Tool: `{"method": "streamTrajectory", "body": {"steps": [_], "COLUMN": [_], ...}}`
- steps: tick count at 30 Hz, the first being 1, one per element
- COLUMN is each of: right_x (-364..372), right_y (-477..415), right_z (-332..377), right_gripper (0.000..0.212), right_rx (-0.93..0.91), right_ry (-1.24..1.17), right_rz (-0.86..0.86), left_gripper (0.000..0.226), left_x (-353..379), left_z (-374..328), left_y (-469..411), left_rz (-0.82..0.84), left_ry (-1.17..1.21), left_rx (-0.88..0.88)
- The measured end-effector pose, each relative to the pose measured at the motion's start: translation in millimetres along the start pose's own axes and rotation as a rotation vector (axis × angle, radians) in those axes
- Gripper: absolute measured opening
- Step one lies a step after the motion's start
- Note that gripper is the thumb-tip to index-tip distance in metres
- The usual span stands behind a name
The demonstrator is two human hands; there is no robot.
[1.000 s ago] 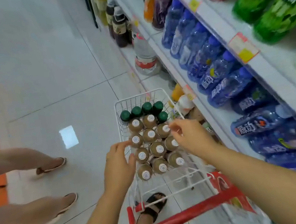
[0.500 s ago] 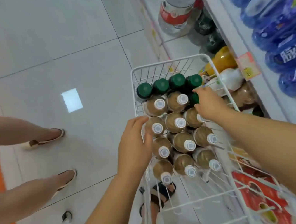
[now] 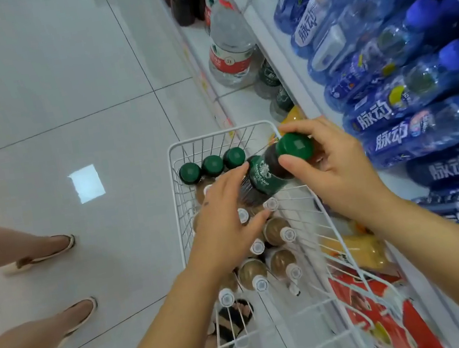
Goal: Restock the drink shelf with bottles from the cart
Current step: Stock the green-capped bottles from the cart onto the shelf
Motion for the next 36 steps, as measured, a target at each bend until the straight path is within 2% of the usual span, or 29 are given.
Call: {"method": "streamTrajectory", "body": {"steps": [2,5,7,9,12,17,23,27,31,36], "right_x": [-11,-8,8,40,100,153,167,145,77,-63], "right_y": [-4,-15,-27,-36,-32,-31,-34,-29,-10,36], "right_z": [23,33,14,-23,-80,-122,-139,-121,-78,-7], "right_gripper": [0.031,0.029,0.028,0.031,0.052,0.060,0.047,0.041,0.037,0.036], "right_rx": [-0.012,-0.016,0.094,0.237,0.341,0.432,0.380,0.329,0.304,0.275], "right_ry": [-0.157,-0.341,-0.409,-0.218,0.270,0.580,0.608,0.568,0.441,0.231], "right_rz": [0.030,0.109,0.132,0.196,0.455,0.533,0.367,0.305,0.173,-0.053], "left_gripper": [0.074,0.063,0.061,0.057,0.056,0.055,0.060,0.060,0.052,0.043], "left_x": [1,-11,-17,-19,-22,-21,-17,-14,-6,22], "left_z": [-13,-17,-10,2,21,42,52,38,-10,-120], "left_y": [-5,-5,0,5,10,13,17,29,36,41], "left_rz": [-0.024,-0.151,-0.218,-0.297,-0.383,-0.404,-0.415,-0.409,-0.398,-0.301], "left_ry": [0.118,0.270,0.307,0.347,0.388,0.415,0.407,0.386,0.405,0.447], "left_rx": [0.018,0.033,-0.014,-0.095,-0.173,-0.208,-0.207,-0.204,-0.164,0.014]}}
Point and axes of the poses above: each hand's wrist, its own y-axis away from the middle knuckle, its own x-axis out of the palm, z = x × y, the point moved 3 cm from there along -y, towards the middle knuckle, and after that the axes turned 11 degrees about y, right-handed, at the moved point
